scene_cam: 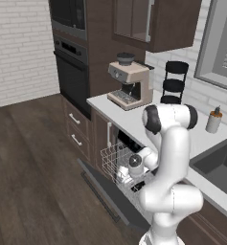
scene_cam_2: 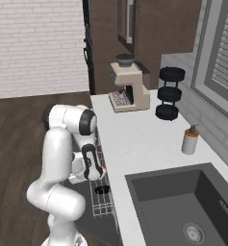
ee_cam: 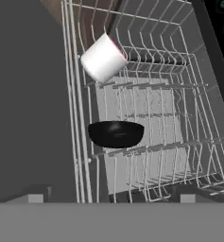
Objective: Pick up the cup and bowl from the counter, place them in the dishwasher, and close the dishwasher door.
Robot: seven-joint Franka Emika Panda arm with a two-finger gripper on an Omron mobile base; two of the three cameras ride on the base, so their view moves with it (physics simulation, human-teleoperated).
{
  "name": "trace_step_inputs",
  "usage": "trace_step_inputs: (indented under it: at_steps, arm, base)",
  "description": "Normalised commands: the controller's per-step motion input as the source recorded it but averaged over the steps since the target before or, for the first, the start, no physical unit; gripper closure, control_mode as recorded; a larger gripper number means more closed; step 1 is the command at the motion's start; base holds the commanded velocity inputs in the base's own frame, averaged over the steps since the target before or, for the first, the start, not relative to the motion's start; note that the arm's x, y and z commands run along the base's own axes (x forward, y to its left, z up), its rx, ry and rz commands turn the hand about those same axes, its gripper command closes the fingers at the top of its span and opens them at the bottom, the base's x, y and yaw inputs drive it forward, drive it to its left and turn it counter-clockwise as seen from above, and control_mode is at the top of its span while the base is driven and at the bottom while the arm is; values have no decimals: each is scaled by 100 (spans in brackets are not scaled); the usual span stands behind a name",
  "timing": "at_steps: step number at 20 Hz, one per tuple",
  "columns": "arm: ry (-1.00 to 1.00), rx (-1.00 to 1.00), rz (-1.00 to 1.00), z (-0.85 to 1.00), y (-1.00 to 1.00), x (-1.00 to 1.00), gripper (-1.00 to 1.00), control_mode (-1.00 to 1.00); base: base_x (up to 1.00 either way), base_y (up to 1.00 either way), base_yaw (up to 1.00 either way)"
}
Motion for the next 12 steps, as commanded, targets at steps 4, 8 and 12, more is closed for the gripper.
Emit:
trace_step_inputs:
  at_steps: [4, 8, 12]
  arm:
    - [-1, 1, 0, 100, 67, -68, -100, -100]
    - [0, 0, 0, 100, 92, -43, -100, -100]
    - [0, 0, 0, 100, 97, -26, -100, -100]
  base:
    - [0, 0, 0]
    - [0, 0, 0]
    - [0, 0, 0]
